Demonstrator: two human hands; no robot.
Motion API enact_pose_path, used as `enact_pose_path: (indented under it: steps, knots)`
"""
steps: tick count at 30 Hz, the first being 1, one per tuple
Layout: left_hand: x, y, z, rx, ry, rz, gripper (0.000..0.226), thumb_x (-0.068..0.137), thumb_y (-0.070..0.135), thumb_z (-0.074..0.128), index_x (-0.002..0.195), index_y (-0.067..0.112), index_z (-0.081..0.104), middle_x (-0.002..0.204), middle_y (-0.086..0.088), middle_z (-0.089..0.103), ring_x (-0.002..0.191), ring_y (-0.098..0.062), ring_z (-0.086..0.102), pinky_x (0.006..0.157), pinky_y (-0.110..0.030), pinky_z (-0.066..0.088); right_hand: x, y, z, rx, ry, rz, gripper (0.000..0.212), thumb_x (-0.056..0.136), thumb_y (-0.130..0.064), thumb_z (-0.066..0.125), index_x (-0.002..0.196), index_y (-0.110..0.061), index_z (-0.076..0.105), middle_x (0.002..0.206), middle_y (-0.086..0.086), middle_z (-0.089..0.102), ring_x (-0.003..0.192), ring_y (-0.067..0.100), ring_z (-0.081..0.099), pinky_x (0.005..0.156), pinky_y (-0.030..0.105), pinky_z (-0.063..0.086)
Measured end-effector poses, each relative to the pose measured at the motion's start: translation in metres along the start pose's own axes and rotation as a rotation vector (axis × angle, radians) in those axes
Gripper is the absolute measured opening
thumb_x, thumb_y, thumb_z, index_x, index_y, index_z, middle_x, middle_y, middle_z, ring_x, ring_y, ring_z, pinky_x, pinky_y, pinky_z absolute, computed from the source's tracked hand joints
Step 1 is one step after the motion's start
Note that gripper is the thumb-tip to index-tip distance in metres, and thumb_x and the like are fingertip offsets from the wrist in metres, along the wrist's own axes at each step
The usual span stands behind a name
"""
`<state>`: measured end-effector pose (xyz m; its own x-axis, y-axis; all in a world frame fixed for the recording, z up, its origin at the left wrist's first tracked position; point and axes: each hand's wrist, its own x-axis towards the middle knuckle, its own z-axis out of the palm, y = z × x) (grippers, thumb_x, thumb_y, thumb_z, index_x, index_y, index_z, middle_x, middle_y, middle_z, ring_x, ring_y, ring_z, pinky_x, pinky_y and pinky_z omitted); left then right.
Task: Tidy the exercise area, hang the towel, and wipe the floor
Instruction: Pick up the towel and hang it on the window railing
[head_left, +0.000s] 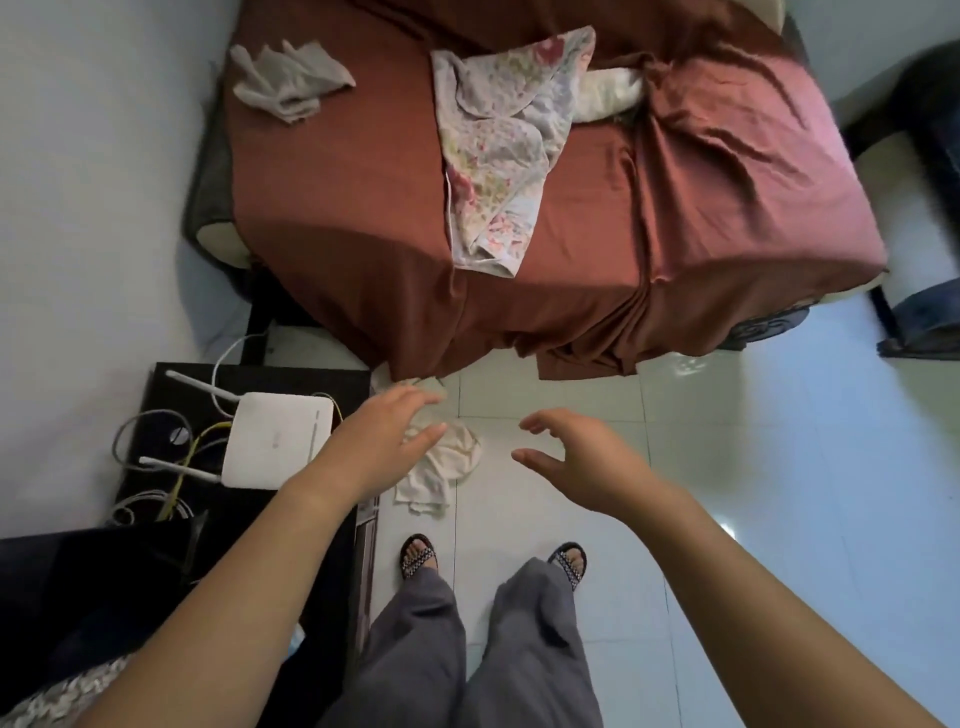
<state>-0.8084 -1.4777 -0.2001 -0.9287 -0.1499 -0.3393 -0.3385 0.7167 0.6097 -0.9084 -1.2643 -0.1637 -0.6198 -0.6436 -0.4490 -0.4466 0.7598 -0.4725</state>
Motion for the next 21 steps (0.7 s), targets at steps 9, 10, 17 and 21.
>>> enact_pose_path:
  steps: [9,10,17,21]
  knots:
    - [0.080,-0.074,0.097,-0.111,0.004,-0.227,0.043,0.094,0.042,0.047,0.134,0.025,0.046,0.141,0.004,0.043,0.130,-0.016,0.040,0.103,-0.034,0.036,0.111,0.078,0.083,0.075,-0.080,-0.033,0.043,0.088,-0.045,0.056,0.124,-0.022,0.053,0.126,-0.006,0.054,0.115,0.014,0.049,0.091,0.024,0.039]
    - [0.089,-0.085,0.114,-0.114,0.002,-0.248,0.043,0.094,0.042,0.047,0.134,0.025,0.046,0.141,0.004,0.043,0.130,-0.016,0.039,0.102,-0.033,0.036,0.124,0.091,0.098,0.084,-0.086,-0.036,0.043,0.088,-0.045,0.057,0.124,-0.022,0.053,0.127,-0.005,0.054,0.116,0.015,0.049,0.092,0.026,0.039]
    - [0.141,-0.167,0.267,-0.200,0.098,-0.422,0.039,0.095,0.027,0.052,0.131,0.015,0.050,0.139,-0.003,0.045,0.129,-0.019,0.040,0.100,-0.022,0.027,0.213,0.195,0.232,0.074,-0.115,-0.069,0.044,0.087,-0.045,0.057,0.123,-0.020,0.053,0.128,-0.003,0.052,0.119,0.018,0.046,0.087,0.021,0.032]
    - [0.174,-0.224,0.355,-0.221,0.109,-0.481,0.039,0.094,0.027,0.053,0.131,0.015,0.050,0.140,-0.003,0.044,0.129,-0.020,0.041,0.103,-0.024,0.029,0.267,0.248,0.311,0.082,-0.099,-0.073,0.044,0.086,-0.042,0.060,0.122,-0.018,0.054,0.128,-0.002,0.050,0.119,0.018,0.046,0.085,0.016,0.028]
